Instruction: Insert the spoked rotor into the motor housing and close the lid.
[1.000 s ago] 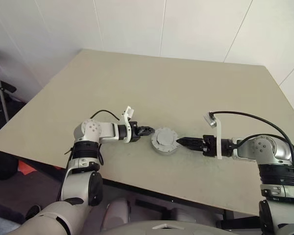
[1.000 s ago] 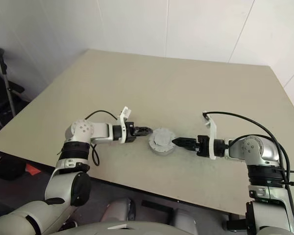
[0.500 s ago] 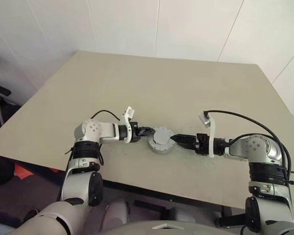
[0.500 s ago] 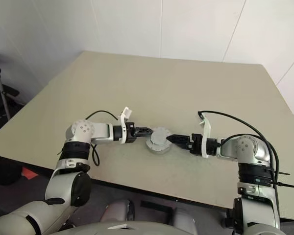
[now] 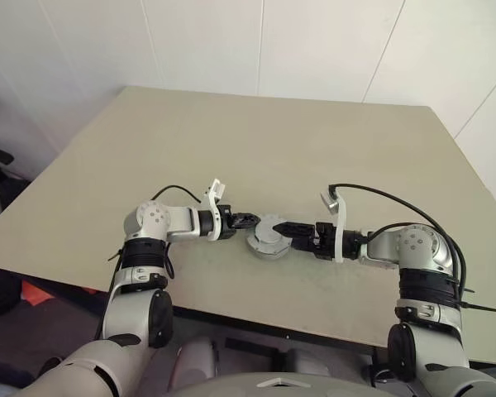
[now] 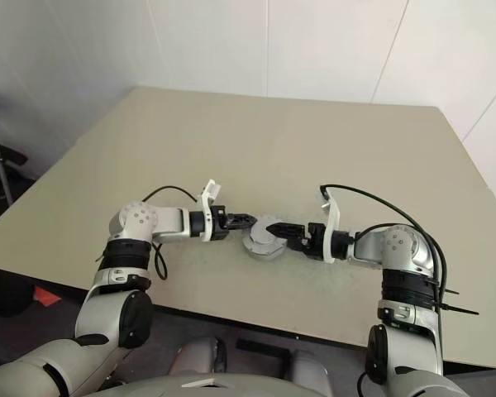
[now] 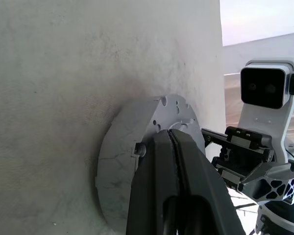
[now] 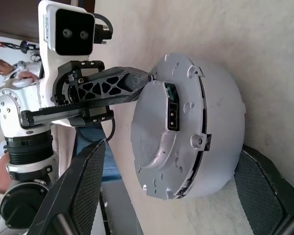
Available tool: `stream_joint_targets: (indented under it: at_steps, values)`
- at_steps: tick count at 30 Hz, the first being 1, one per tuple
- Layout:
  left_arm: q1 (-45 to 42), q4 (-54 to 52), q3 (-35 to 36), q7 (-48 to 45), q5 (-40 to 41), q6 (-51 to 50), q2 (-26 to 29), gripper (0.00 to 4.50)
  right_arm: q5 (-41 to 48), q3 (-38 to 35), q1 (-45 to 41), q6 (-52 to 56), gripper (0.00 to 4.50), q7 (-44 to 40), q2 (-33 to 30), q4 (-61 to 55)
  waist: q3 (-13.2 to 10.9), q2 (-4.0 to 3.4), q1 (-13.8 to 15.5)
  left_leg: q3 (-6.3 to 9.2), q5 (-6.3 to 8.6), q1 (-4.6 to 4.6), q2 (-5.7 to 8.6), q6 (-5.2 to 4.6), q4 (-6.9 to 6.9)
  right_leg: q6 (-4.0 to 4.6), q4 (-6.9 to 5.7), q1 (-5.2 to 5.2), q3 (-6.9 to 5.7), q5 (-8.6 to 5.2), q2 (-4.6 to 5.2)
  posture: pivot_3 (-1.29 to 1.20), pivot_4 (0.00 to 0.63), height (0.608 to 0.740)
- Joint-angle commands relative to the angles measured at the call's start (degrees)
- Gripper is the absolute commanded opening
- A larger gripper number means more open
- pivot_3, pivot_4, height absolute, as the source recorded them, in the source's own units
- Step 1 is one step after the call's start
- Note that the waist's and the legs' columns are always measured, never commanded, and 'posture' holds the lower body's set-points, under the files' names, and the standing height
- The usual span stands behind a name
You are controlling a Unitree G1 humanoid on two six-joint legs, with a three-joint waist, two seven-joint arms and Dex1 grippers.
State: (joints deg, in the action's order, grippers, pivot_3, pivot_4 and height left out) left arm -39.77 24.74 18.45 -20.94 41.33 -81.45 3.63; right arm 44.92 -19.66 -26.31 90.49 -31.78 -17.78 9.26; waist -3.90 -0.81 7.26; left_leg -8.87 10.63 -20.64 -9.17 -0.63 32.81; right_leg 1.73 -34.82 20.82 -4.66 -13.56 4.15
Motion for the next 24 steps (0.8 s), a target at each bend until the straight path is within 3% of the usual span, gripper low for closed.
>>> stream_joint_targets:
  at_steps: [1, 18, 21, 24]
  values:
    - [-0.3, -0.5, 0.2, -0.2, 0.0, 0.3, 0.5, 0.0, 0.9, -0.7, -1.5, 1.0, 4.48, 0.6, 1.6, -0.1, 0.0, 0.0, 0.0, 0.0, 0.0, 0.0, 0.0, 0.01, -0.02, 0.0, 0.0, 0.0, 0.0, 0.0, 0.0, 0.0, 0.0, 0.74]
    - [-0.7, 0.1, -0.2, -0.3, -0.2, 1.4, 0.6, 0.0, 0.7, -1.2, -2.4, 0.4, 4.48, 2.7, 5.2, 0.3, 0.0, 0.0, -0.1, -0.02, -0.07, 0.03, -0.01, 0.11, -0.1, 0.0, 0.01, 0.03, 0.0, 0.0, 0.0, 0.0, 0.0, 0.74]
    - [-0.7, 0.2, -0.2, -0.3, -0.2, 1.6, 0.8, 0.0, 0.7, -1.0, -2.5, 0.2, 3.92, 2.5, 5.0, 0.4, 0.0, -0.01, -0.1, -0.03, -0.07, 0.01, -0.01, 0.12, -0.12, 0.0, 0.02, 0.06, 0.0, 0.0, 0.0, 0.0, 0.0, 0.74]
    - [-0.7, 0.4, -0.4, -0.4, -0.3, 1.9, 0.9, 0.0, 0.3, -0.8, -2.6, -0.2, 2.95, 2.1, 4.5, 0.8, 0.0, -0.01, -0.1, -0.03, -0.08, -0.11, -0.01, 0.13, -0.12, 0.0, 0.01, 0.18, 0.0, 0.0, 0.0, 0.0, 0.0, 0.74]
